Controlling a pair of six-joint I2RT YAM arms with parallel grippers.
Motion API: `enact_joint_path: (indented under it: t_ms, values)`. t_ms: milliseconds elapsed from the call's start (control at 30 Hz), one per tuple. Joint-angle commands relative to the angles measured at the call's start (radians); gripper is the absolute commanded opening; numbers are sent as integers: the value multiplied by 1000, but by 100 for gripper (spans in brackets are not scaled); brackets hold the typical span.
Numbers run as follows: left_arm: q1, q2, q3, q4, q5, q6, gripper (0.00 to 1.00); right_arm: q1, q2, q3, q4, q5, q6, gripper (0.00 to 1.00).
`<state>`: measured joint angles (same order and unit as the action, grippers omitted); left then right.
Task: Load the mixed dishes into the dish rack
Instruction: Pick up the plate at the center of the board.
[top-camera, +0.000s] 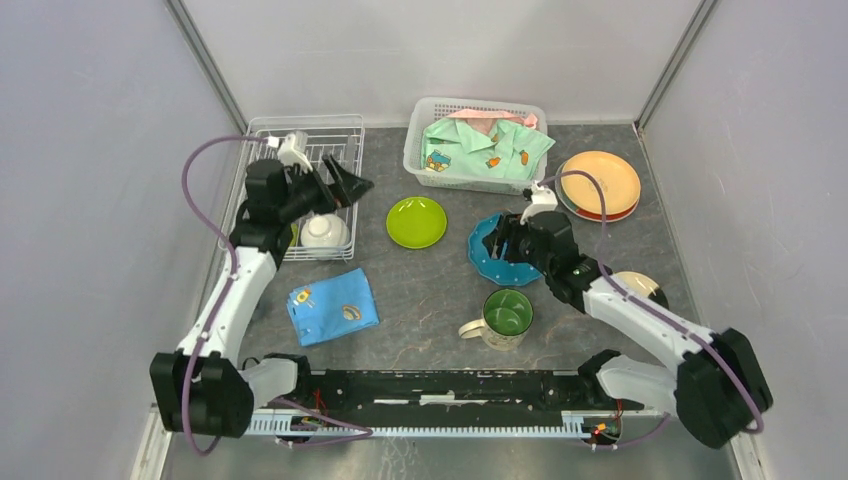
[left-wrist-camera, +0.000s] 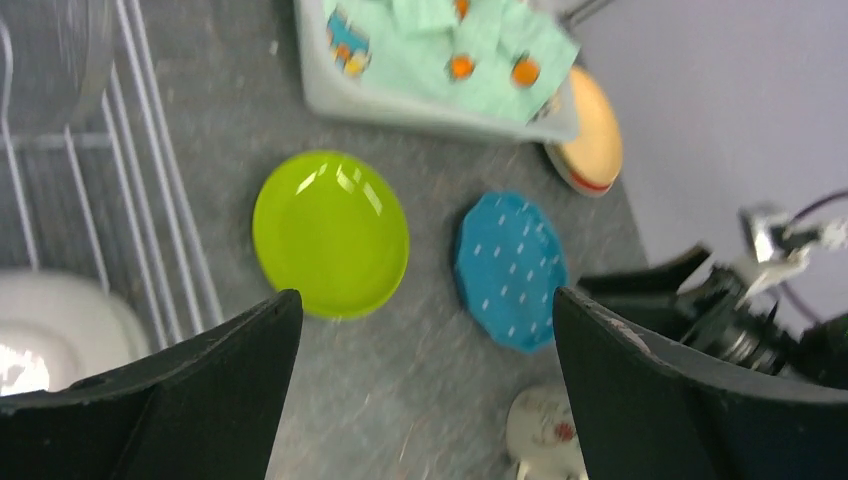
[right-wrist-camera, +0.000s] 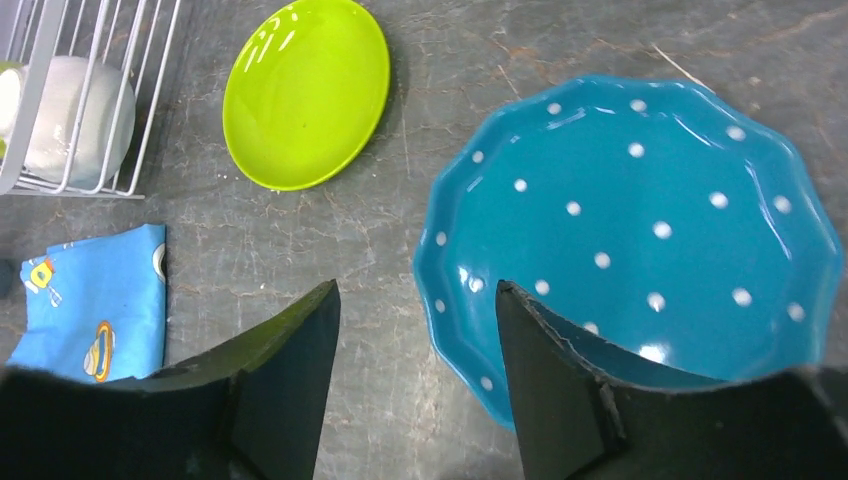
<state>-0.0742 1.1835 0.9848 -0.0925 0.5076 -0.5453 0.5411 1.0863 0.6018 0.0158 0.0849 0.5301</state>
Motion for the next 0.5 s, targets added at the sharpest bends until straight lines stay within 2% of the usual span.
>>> enact_joint_path:
  t_ms: [0,167,467]
  values:
    - [-2,-130,-128,-112,-4,156,100,0,130,104,163,-76,23,61]
    - [-5,-252,-197,-147,-101,234,100,23,278,152,268,-74,66,48]
    - [-8,-244,-167,-221,-240,204,100,115,503,304,223,144,196,47]
